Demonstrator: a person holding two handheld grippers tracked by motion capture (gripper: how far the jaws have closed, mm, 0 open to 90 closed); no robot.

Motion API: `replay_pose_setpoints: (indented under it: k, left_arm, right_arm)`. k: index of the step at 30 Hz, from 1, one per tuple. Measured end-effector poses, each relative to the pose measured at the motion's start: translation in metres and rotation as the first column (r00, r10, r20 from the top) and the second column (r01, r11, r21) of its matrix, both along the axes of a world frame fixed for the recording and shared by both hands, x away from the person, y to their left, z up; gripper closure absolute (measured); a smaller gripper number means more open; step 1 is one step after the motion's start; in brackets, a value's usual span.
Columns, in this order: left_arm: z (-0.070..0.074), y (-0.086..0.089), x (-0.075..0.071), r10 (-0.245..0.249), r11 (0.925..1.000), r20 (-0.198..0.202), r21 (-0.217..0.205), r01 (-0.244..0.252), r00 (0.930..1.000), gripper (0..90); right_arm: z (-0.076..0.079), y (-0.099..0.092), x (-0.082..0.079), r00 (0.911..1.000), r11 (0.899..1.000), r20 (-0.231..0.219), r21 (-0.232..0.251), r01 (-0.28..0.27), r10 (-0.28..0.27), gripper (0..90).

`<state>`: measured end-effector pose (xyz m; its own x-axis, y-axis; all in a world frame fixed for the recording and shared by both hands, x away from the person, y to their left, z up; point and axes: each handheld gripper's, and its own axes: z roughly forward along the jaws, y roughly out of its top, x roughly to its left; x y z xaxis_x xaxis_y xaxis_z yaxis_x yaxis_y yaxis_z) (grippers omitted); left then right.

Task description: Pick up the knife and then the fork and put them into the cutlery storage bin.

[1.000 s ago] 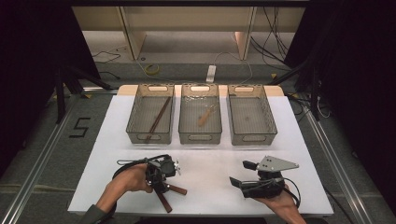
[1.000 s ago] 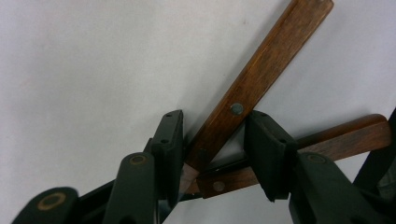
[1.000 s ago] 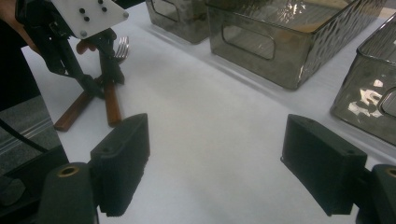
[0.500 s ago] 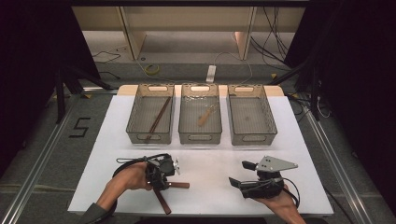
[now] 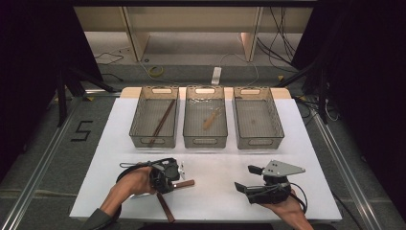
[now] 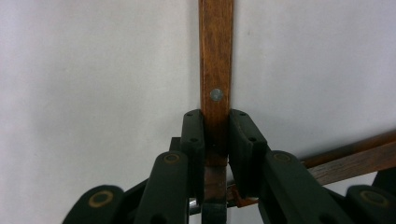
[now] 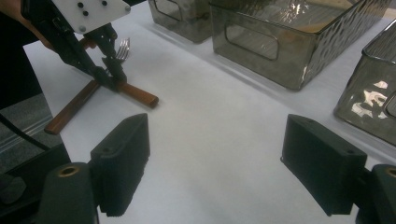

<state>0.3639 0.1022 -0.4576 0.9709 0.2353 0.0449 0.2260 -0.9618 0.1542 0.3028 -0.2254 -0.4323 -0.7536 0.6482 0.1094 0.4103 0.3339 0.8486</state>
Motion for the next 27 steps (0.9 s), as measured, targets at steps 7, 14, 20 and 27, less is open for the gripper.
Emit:
replay_pose_setpoints:
  k: [7, 14, 20, 27]
  left_arm:
    - [0.008, 0.000, 0.003, 0.085, 0.9961, -0.017, -0.023, -0.085, 0.9962, 76.8]
    - [0.015, 0.001, 0.005, 0.147, 0.9881, -0.035, -0.042, -0.148, 0.9886, 76.8]
    - [0.022, -0.005, 0.002, 0.152, 0.9851, -0.070, -0.070, -0.157, 0.9859, 76.8]
    - [0.026, -0.019, -0.002, 0.117, 0.9904, -0.109, -0.061, -0.124, 0.9872, 76.7]
  right_arm:
    - [0.000, 0.000, 0.000, 1.0000, 1.000, -0.001, 0.001, 0.000, 0.000, 24.0]
    - [0.000, 0.002, -0.001, 0.9999, 1.000, 0.003, -0.001, -0.012, 0.012, 24.0]
    - [0.001, 0.012, -0.006, 0.9985, 0.999, 0.027, -0.013, -0.048, 0.049, 24.1]
    - [0.001, 0.038, -0.015, 0.9878, 0.988, 0.070, -0.082, -0.134, 0.139, 24.2]
